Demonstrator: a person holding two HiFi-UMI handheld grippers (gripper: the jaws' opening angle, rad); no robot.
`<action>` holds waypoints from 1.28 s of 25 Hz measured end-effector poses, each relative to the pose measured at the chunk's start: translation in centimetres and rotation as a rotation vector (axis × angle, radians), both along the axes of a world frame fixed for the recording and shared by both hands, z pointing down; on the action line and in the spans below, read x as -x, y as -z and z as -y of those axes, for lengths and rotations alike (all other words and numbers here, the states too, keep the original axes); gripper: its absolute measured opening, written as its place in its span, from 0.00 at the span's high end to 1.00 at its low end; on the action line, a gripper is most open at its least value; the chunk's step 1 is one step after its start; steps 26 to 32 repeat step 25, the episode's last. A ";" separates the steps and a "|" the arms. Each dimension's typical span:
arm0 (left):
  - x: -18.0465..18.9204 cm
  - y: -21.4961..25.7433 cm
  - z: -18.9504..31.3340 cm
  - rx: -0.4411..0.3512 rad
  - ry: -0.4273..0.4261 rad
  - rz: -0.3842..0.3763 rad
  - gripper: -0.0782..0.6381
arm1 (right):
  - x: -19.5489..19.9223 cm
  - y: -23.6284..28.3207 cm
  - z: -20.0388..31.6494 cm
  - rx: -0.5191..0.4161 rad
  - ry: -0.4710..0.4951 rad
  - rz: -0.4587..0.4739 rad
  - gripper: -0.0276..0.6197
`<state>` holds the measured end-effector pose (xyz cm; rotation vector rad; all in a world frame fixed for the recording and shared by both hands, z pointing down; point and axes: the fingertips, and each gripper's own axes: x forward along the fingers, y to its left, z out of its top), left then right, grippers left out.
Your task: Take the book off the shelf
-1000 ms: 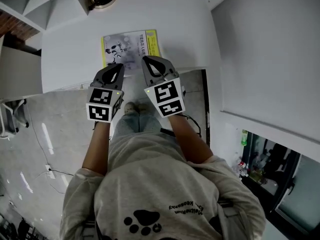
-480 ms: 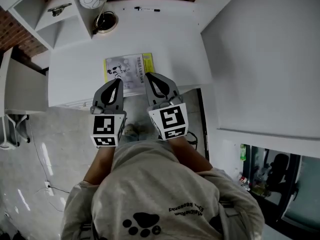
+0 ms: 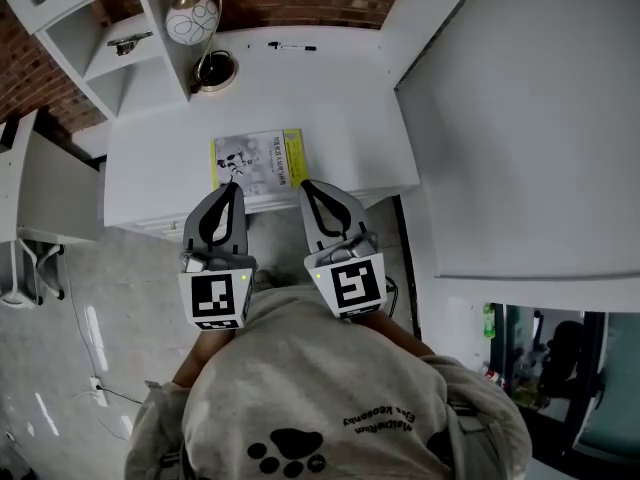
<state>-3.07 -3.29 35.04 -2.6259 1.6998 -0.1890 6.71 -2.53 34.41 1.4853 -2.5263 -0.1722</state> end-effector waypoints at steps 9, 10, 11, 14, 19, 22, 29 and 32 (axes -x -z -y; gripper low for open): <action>-1.7 -1.6 -3.0 0.003 0.010 0.030 0.88 | -1.8 -1.6 -2.7 0.017 0.021 0.020 0.93; -2.0 -1.8 -3.2 0.007 0.006 0.033 0.88 | -2.0 -1.7 -2.8 0.017 0.020 0.019 0.93; -2.2 -2.1 -3.5 0.010 0.002 0.033 0.88 | -2.2 -1.9 -3.0 0.016 0.020 0.016 0.93; -2.9 -2.2 -4.1 0.010 -0.006 0.037 0.88 | -2.8 -2.0 -3.6 0.011 0.023 0.005 0.93; -3.6 -2.3 -4.7 0.010 -0.012 0.037 0.88 | -3.0 -2.2 -4.1 0.009 0.036 -0.004 0.93; -3.4 -2.4 -5.0 0.011 -0.007 0.035 0.88 | -2.6 -2.4 -4.4 0.008 0.048 -0.011 0.93; -3.1 -2.6 -5.0 0.014 -0.003 0.034 0.88 | -2.3 -2.5 -4.4 0.003 0.056 -0.011 0.93; -3.1 -2.6 -5.0 0.014 -0.003 0.034 0.88 | -2.3 -2.5 -4.4 0.003 0.056 -0.011 0.93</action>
